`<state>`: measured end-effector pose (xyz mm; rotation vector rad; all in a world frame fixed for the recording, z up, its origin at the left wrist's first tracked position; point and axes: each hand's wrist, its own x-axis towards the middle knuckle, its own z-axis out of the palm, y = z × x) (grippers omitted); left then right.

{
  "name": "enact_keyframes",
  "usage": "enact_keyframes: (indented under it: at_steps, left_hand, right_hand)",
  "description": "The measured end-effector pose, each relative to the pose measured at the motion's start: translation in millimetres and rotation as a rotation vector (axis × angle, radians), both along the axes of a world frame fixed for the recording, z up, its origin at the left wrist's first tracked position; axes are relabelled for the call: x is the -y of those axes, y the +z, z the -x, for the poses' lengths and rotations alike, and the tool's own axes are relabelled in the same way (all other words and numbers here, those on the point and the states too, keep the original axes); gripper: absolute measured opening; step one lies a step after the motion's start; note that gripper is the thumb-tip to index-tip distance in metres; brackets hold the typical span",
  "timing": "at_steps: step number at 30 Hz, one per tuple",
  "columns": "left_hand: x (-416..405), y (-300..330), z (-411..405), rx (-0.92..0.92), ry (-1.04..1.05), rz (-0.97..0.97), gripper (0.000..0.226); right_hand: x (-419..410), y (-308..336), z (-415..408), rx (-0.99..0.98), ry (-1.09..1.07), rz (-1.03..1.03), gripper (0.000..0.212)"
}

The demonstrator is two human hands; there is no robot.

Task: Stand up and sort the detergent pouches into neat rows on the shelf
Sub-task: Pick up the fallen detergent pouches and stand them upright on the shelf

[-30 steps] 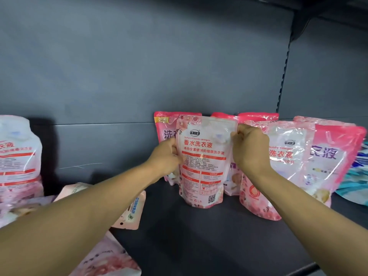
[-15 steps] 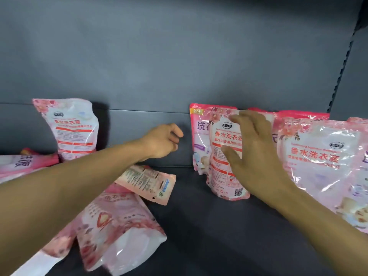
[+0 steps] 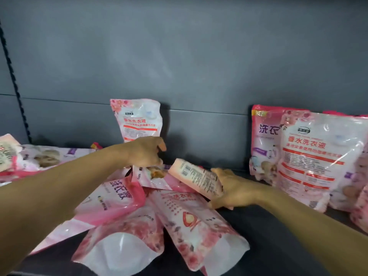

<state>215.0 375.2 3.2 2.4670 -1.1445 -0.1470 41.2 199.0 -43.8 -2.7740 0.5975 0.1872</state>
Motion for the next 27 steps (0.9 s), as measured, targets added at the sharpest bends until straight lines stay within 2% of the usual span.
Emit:
enact_keyframes:
  at_steps: [2,5,8,12,15,17,20,22,24,26,27]
  left_hand:
    - [-4,-1,-10,-0.013,-0.007,0.029,0.036]
    - [-9,-3,-28,0.035,-0.016,0.062,0.036]
    - [-12,-2,-43,0.18,0.026,0.226,0.034]
    - [-16,10,-63,0.544,0.06,0.468,0.042]
    - [-13,23,-80,0.813,0.082,0.51,0.049]
    - [-7,30,-91,0.814,0.104,0.443,0.048]
    - [1,39,-102,0.714,0.123,0.344,0.037]
    - [4,39,-105,0.7,0.131,0.355,0.034]
    - [7,36,-102,0.737,0.119,0.401,0.04]
    - [9,29,-94,0.83,0.061,0.487,0.05]
    - [10,25,-89,0.882,0.001,0.534,0.053]
  right_hand:
    - [-6,-9,-2,0.069,0.001,0.103,0.078]
    - [-13,-15,-1,0.129,0.037,0.433,0.039]
    - [-5,-17,-2,0.286,-0.028,0.493,0.015]
    - [3,-2,-7,0.578,-0.208,0.377,0.015]
    - [-3,17,-14,0.797,-0.303,0.339,0.013]
    - [-4,24,-21,0.887,-0.406,0.234,0.011]
    - [-2,21,-27,0.975,-0.57,-0.102,0.012]
    - [-3,14,-24,0.926,-0.643,-0.317,0.015]
    - [-3,5,-17,0.81,-0.685,-0.485,0.031]
    - [-1,-4,-12,0.752,-0.711,-0.534,0.038]
    - [2,-6,-10,0.786,-0.726,-0.532,0.038]
